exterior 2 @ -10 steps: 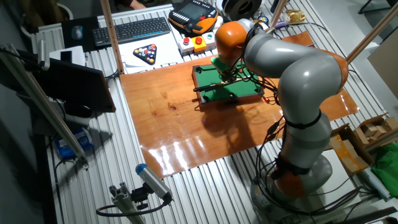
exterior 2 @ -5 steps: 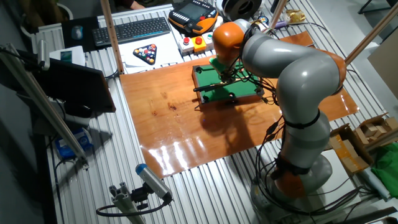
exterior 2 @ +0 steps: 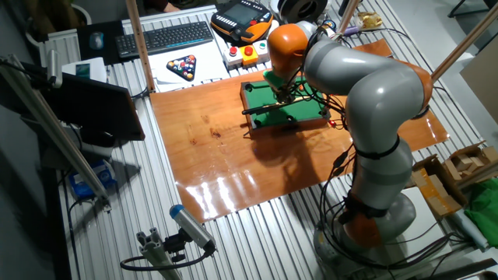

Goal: Hit the pool ball

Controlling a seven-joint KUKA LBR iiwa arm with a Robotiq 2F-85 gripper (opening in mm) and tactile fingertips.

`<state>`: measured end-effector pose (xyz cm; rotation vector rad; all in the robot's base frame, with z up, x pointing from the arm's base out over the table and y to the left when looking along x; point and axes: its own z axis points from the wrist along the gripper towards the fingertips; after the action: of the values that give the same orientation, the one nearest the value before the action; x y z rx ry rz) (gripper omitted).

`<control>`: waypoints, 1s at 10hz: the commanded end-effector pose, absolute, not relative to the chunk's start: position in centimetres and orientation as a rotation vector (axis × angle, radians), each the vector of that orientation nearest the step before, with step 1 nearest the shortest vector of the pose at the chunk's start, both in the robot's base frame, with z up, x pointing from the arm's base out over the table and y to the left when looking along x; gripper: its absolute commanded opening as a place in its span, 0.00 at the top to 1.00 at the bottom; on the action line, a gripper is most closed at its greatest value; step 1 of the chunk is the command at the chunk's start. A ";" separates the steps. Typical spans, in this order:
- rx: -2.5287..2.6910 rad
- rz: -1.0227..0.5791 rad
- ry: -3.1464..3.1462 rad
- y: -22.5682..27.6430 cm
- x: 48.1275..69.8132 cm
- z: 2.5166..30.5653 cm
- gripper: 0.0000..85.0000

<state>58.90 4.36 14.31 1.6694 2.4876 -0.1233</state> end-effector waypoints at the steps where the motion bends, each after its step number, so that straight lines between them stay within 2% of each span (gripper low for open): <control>1: 1.678 -0.131 2.471 4.3 58.9 14.3 0.99; 3: 1.714 -0.178 2.394 4.3 58.9 14.3 0.99; 10: 1.807 -0.180 2.319 4.8 59.7 13.4 0.99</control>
<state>59.72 4.80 13.36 1.8072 2.3180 -0.1808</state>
